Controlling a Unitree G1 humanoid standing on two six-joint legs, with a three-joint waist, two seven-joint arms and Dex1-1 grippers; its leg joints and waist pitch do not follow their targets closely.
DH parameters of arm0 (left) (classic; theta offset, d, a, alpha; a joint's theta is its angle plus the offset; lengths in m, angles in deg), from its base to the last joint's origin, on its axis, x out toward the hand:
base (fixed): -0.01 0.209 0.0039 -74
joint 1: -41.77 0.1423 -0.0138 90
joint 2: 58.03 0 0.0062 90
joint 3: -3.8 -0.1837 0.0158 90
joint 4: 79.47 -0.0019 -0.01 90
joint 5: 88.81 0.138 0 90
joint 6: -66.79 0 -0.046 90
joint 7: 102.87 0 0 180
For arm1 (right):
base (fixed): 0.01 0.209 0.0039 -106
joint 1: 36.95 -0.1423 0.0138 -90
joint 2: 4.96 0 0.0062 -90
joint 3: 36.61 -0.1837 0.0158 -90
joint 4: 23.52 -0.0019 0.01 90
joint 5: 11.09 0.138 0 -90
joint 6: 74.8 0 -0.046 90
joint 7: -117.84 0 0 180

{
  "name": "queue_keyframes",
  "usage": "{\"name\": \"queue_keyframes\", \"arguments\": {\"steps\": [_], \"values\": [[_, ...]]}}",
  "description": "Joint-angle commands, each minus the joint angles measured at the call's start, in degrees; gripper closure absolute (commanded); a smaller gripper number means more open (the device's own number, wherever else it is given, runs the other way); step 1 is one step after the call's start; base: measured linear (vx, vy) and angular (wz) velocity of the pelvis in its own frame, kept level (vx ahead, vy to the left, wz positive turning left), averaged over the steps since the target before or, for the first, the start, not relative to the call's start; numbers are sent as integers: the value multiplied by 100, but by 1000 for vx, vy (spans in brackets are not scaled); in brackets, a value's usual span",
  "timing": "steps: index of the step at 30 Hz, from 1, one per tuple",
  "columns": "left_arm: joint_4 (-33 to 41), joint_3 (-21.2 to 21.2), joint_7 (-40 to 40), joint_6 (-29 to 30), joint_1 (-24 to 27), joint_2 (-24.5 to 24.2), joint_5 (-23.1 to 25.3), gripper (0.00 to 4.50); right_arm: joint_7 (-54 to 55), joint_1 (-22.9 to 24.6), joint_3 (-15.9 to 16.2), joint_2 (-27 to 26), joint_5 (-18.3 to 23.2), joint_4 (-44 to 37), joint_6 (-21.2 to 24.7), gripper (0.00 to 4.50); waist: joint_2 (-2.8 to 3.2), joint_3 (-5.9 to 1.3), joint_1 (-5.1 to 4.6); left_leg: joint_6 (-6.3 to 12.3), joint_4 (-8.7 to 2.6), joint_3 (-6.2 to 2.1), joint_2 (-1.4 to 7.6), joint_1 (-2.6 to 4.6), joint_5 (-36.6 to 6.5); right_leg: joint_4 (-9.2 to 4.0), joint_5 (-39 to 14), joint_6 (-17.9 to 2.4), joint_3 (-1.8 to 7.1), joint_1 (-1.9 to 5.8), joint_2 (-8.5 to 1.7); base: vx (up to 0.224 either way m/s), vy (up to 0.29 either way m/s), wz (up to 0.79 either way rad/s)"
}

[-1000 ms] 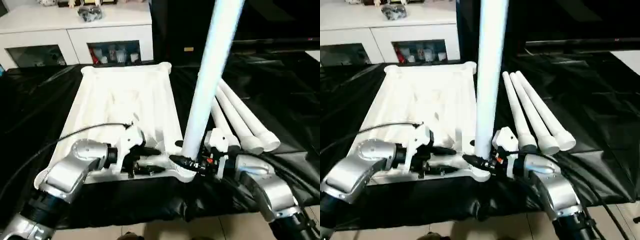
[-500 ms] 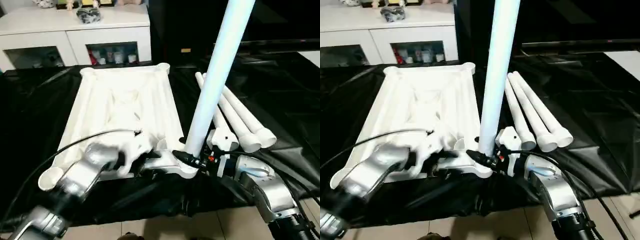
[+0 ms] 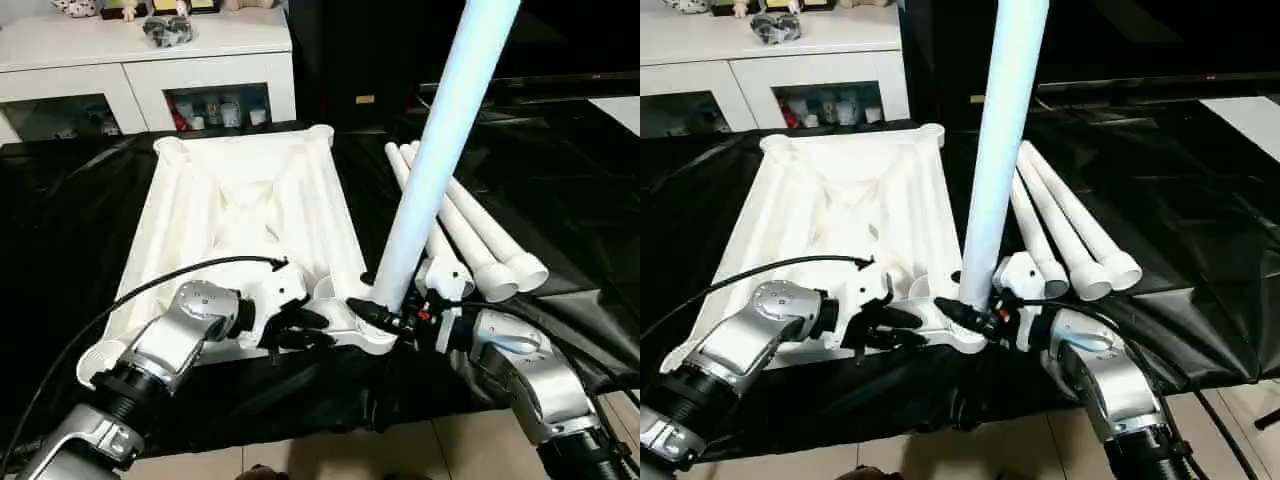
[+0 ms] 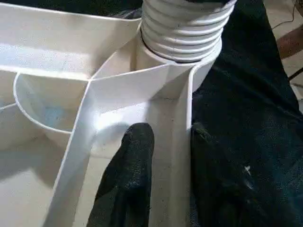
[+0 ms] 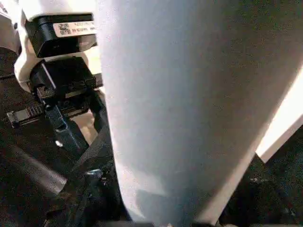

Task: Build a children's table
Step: Insert table leg to table base

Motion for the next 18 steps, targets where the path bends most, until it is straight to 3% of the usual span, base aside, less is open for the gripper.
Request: {"name": "queue_keyframes", "arguments": {"steps": [1, 10, 14, 16, 18], "values": [[-32, 169, -89, 192, -100, -175, 64, 360, 7, 8, -1, 100, -143, 209, 54, 252, -25, -255, -36, -352, -585, -357, 487, 251, -3527, -489, -3018, -731, 253, -1, -492, 0, 0, 0], [200, 195, 81, 428, -22, -267, 7, 432, -146, -135, 41, 153, -132, 323, 40, 252, -25, -231, -49, -397, -570, -372, 473, 319, -3805, -552, -3429, -524, 207, -58, -478, 0, 0, 0], [296, 294, 103, 518, -9, -209, -134, 450, -241, -226, 62, 183, -124, 393, 40, 252, -28, -235, -65, -397, -600, -399, 479, 265, -3848, -532, -3473, -442, 185, -9, -484, 0, 0, 0], [360, 342, 97, 600, -7, -180, -198, 450, -295, -293, 70, 196, -123, 485, 24, 252, -44, -261, -68, -381, -611, -407, 480, 194, -3672, -484, -3316, -514, 217, 41, -516, 0, 0, 0], [489, 398, 88, 673, 29, -157, -282, 450, -343, -381, 63, 203, -112, 599, 18, 252, -54, -262, -47, -323, -591, -392, 480, 182, -3460, -483, -3212, -629, 243, 28, -534, 0, 0, 0]]}}
